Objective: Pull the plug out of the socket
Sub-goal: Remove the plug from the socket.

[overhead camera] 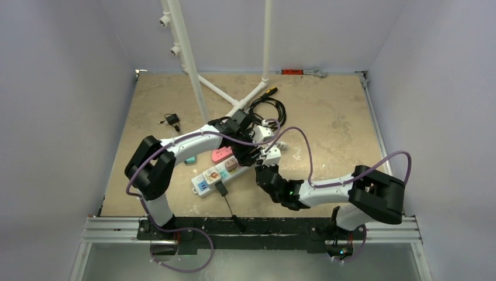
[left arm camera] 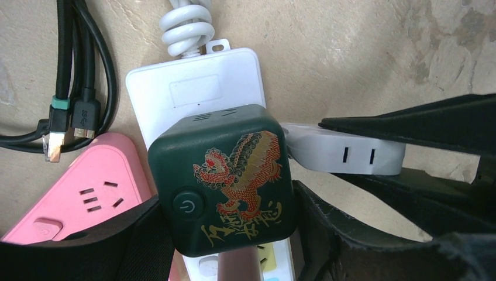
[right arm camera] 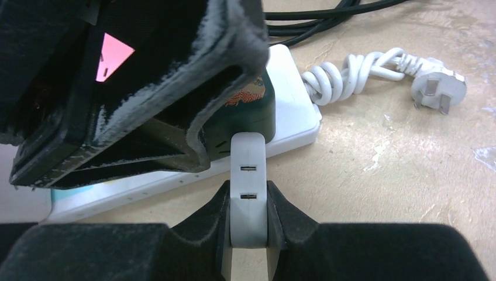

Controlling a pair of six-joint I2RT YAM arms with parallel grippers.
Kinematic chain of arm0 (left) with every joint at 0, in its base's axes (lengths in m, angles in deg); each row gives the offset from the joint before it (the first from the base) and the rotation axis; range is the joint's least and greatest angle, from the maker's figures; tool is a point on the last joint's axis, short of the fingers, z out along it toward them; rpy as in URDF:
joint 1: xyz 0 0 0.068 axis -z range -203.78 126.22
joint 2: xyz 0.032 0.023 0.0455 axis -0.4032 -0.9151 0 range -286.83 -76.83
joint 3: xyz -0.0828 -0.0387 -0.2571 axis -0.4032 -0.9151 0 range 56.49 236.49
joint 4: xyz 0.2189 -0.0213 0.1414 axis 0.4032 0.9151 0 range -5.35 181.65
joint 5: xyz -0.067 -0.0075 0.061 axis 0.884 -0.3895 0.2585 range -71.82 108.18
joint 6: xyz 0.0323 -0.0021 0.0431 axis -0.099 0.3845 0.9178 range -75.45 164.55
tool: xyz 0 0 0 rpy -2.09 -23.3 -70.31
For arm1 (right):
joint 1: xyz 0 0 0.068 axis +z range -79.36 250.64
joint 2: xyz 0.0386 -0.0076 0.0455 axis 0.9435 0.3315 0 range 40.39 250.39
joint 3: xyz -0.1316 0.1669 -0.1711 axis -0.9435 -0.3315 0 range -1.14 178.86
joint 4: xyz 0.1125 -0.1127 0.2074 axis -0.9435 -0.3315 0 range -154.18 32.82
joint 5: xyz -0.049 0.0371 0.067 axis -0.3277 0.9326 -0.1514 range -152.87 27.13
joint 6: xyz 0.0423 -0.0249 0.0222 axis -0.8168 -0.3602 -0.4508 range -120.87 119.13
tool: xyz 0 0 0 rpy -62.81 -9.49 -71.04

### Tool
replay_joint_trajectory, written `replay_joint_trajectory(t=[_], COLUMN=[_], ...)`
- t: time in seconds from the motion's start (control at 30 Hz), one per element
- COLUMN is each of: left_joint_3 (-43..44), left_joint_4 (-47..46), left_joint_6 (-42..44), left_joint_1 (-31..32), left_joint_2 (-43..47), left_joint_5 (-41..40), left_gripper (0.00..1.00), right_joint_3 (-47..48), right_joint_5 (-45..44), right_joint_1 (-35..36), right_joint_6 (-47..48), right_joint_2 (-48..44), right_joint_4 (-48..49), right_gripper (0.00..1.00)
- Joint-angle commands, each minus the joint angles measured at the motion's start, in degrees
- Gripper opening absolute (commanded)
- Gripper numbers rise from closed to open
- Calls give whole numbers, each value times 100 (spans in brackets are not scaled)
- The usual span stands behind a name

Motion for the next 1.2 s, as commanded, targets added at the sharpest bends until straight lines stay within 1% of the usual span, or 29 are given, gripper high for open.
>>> replay_joint_trajectory(t=[0.0,0.17,0.27,0.4,0.5,0.6,0.7,0.9,1.07,1.17], left_joint_3=[185,190,190,181,144,78,76,58,103,147], left_joint_4=[142,140,147,176,182,206,209,206,175,167], left_joint_6=[-165,-152,-131,-76,-1,72,101,113,24,-86], left_joint_1=[-133,-132,-130,-128,-132,-124,-121,-124,-124,-141], left_joint_2=[-216,-246,-237,-232,-196,-178,-121,-105,-135,-177], left_joint_5=[-325,-278,-263,-271,-212,-489,-360,-313,-480,-640], left_gripper=[0,0,0,0,0,0,0,0,0,0], right_joint_3=[543,873,769,409,105,-334,-669,-749,-547,-453], right_joint_5=[-766,-900,-793,-687,-329,61,428,435,233,42], right_joint_1=[389,520,520,449,159,-214,-588,-859,-829,-628], right_joint_6=[-895,-1005,-920,-533,-202,94,341,567,573,434], right_joint_2=[358,599,463,134,-67,-367,-680,-859,-639,-482], right_joint_4=[-527,-750,-631,-201,229,799,1204,1197,942,842], right_gripper=[0,0,0,0,0,0,0,0,0,0])
